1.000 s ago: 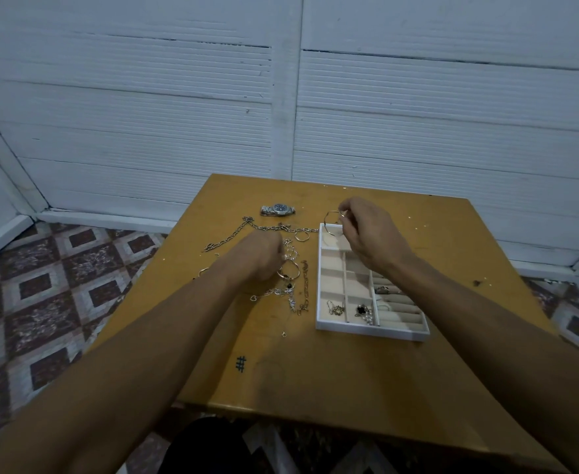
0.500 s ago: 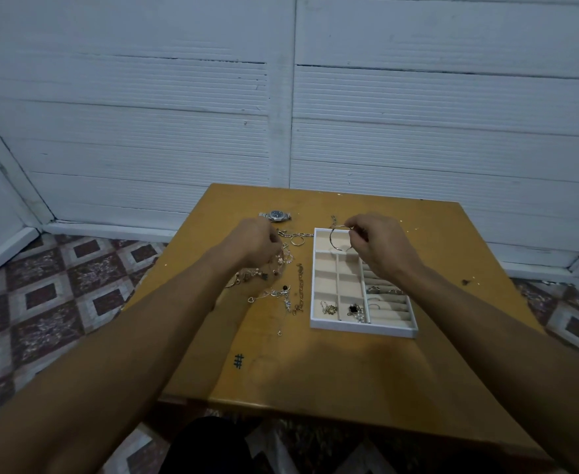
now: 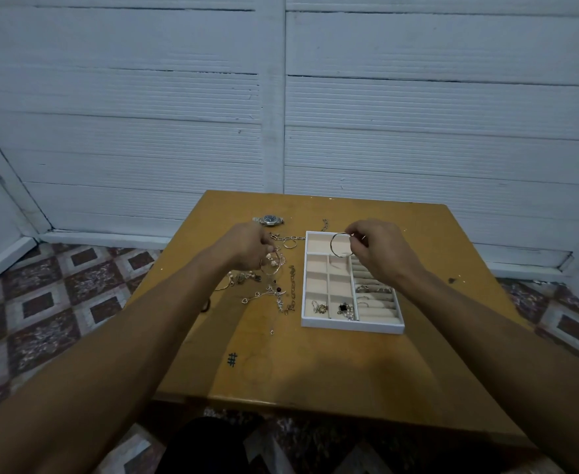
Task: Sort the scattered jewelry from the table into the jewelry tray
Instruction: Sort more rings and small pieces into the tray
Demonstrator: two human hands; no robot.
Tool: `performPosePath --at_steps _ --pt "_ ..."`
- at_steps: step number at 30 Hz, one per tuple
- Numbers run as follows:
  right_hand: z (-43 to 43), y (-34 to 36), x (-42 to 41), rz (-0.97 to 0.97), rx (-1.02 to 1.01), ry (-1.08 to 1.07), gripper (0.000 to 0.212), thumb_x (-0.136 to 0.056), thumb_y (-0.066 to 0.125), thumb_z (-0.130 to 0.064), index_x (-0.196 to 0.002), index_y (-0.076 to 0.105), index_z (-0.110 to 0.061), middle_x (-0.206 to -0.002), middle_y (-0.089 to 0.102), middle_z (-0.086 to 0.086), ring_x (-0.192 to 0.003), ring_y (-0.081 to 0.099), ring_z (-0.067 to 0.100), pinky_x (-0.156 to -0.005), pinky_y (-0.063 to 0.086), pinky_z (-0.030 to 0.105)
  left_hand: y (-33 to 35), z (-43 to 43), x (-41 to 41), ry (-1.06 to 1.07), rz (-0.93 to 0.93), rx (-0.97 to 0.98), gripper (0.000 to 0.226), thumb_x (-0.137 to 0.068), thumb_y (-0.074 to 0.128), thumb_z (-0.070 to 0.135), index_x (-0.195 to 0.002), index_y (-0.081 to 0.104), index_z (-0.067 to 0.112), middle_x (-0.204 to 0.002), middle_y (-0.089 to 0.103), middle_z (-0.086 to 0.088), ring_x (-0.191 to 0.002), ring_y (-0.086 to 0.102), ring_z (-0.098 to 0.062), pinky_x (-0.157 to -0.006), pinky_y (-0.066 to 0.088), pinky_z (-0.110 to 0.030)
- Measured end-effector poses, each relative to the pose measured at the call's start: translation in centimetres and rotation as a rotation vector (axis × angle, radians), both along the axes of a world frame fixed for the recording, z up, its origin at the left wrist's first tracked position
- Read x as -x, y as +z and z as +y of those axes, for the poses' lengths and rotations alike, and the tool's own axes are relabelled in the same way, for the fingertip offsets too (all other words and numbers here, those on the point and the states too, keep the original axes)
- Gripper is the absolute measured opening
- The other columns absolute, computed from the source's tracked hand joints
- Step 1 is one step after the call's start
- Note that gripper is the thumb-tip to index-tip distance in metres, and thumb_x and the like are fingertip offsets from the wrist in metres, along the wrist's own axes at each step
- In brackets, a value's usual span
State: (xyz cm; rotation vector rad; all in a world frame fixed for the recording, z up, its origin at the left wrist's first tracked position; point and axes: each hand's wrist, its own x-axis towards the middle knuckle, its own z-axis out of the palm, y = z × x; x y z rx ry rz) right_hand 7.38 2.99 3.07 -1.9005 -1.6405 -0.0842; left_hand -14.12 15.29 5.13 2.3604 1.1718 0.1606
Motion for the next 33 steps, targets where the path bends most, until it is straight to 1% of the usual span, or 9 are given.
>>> performPosePath --at_steps 5,11,17,19,22,24,27,30,33 --pt "-0.1 -0.3 0.0 0.011 0.015 -0.008 0.021 -0.093 0.056 -0.012 -0.108 0.07 -0.008 -0.098 0.07 0.008 -0.085 0.061 0.018 -0.079 0.05 0.033 0.8 0.2 0.3 -0.051 0.091 0.019 0.025 -0.098 0.051 0.01 -0.117 0.065 0.002 -0.09 0.068 -0.009 -0.075 0.062 -0.014 -0.079 0.051 -0.031" --pt "0.1 -0.7 0.6 0.003 0.051 0.0 0.022 -0.093 0.054 -0.012 -0.108 0.069 -0.008 -0.097 0.069 0.008 -0.086 0.061 0.02 -0.079 0.048 0.031 1.1 0.1 0.5 -0.018 -0.016 0.016 0.025 -0.099 0.049 0.012 -0.115 0.066 0.002 -0.091 0.068 -0.011 -0.079 0.063 -0.019 -0.083 0.053 -0.036" --pt "1.0 -0.3 1.4 0.026 0.053 0.012 0.021 -0.092 0.055 -0.012 -0.107 0.07 -0.008 -0.097 0.07 0.007 -0.089 0.062 0.021 -0.08 0.05 0.033 0.0 0.3 1.0 0.026 -0.013 0.008 0.023 -0.099 0.05 0.013 -0.112 0.067 0.006 -0.08 0.063 -0.004 -0.07 0.059 -0.014 -0.071 0.049 -0.03" --pt "1.5 -0.2 2.0 0.045 0.055 0.02 0.022 -0.092 0.055 -0.011 -0.108 0.07 -0.007 -0.098 0.07 0.007 -0.089 0.062 0.02 -0.079 0.048 0.029 -0.2 0.2 1.2 0.042 -0.022 0.005 0.023 -0.099 0.049 0.013 -0.113 0.067 0.006 -0.082 0.064 -0.004 -0.07 0.06 -0.013 -0.072 0.051 -0.03" --pt "2.4 -0.2 2.9 0.065 0.056 0.028 0.022 -0.092 0.056 -0.011 -0.109 0.07 -0.007 -0.1 0.071 0.007 -0.089 0.062 0.019 -0.077 0.046 0.026 -0.3 0.3 1.6 0.055 -0.041 0.015 0.024 -0.099 0.05 0.012 -0.115 0.065 0.004 -0.094 0.069 -0.012 -0.08 0.067 -0.019 -0.083 0.056 -0.038" --pt "2.8 -0.2 3.1 0.094 0.066 0.012 0.022 -0.092 0.056 -0.011 -0.109 0.07 -0.007 -0.099 0.07 0.007 -0.088 0.061 0.017 -0.075 0.044 0.024 -0.4 0.4 1.9 0.053 -0.047 0.02 0.024 -0.098 0.05 0.01 -0.115 0.065 0.004 -0.1 0.07 -0.015 -0.085 0.069 -0.022 -0.085 0.056 -0.04" --pt "3.2 -0.1 2.6 0.153 0.064 -0.042 0.022 -0.092 0.057 -0.011 -0.108 0.071 -0.009 -0.097 0.07 0.006 -0.086 0.062 0.017 -0.074 0.047 0.025 -0.7 0.7 2.0 0.058 -0.053 0.008 0.024 -0.098 0.051 0.01 -0.115 0.067 0.006 -0.108 0.069 -0.014 -0.092 0.068 -0.025 -0.087 0.055 -0.041" --pt "3.1 0.0 2.0 0.19 0.072 -0.067 0.022 -0.09 0.057 -0.011 -0.106 0.071 -0.009 -0.091 0.069 0.004 -0.08 0.064 0.017 -0.073 0.053 0.029 -1.2 0.8 2.1 0.083 -0.087 0.034 0.023 -0.098 0.051 0.01 -0.113 0.068 0.007 -0.099 0.067 -0.004 -0.08 0.071 -0.019 -0.08 0.057 -0.036" --pt "3.0 -0.4 1.7 0.199 0.089 -0.065 0.02 -0.09 0.057 -0.011 -0.104 0.071 -0.01 -0.088 0.066 -0.001 -0.081 0.063 0.013 -0.069 0.049 0.026 -1.4 0.6 2.2 0.116 -0.104 0.019 0.022 -0.098 0.05 0.01 -0.11 0.069 0.007 -0.088 0.064 0.0 -0.073 0.07 -0.015 -0.067 0.055 -0.028"
